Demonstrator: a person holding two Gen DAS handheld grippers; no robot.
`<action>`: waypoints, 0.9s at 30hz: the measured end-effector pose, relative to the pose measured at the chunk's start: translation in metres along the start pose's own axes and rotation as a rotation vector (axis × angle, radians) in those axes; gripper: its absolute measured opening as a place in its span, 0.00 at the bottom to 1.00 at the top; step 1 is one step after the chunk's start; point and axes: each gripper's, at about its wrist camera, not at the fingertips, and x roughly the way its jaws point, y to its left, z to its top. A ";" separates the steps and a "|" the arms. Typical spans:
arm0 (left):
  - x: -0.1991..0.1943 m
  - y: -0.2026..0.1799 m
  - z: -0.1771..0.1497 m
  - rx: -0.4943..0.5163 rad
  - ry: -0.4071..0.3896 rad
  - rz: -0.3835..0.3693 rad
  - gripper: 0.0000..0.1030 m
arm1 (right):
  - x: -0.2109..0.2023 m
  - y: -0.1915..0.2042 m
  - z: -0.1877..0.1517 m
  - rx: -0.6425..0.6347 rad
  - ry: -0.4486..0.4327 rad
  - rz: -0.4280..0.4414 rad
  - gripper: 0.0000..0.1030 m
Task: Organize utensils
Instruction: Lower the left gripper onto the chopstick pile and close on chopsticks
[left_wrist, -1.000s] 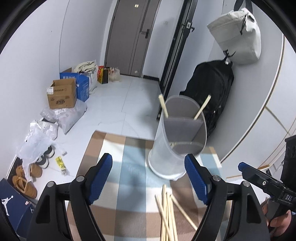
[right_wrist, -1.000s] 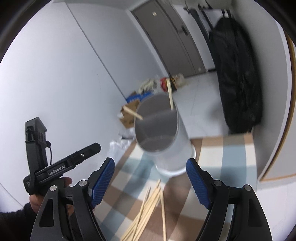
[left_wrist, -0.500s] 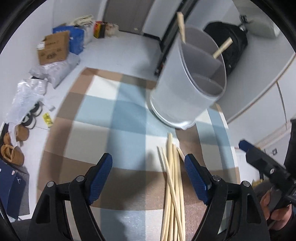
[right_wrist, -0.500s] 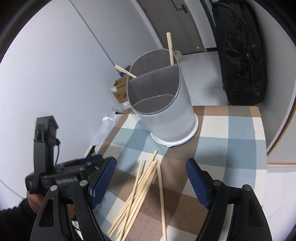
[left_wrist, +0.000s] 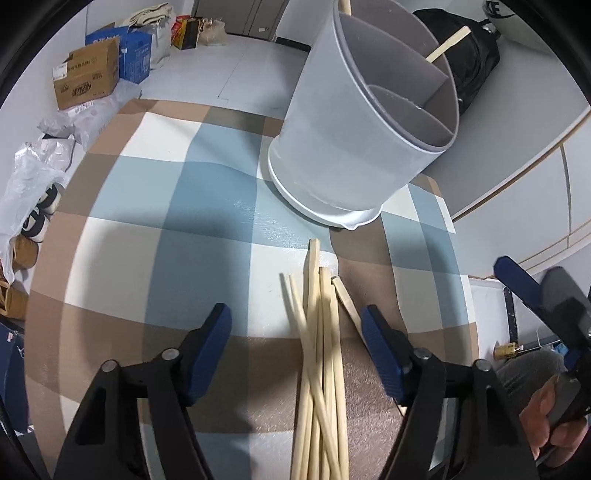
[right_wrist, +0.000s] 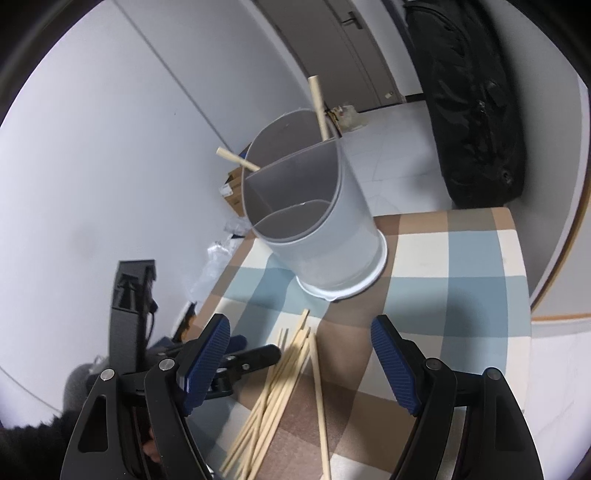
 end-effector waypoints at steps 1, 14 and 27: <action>0.003 0.000 0.002 -0.007 0.005 0.001 0.60 | -0.001 -0.001 0.001 0.004 -0.004 0.005 0.76; 0.011 0.012 0.009 -0.090 0.038 -0.041 0.11 | -0.009 -0.008 0.004 0.027 -0.024 0.045 0.77; -0.004 0.024 0.011 -0.148 0.010 -0.059 0.01 | -0.001 -0.010 0.002 0.029 0.008 0.036 0.77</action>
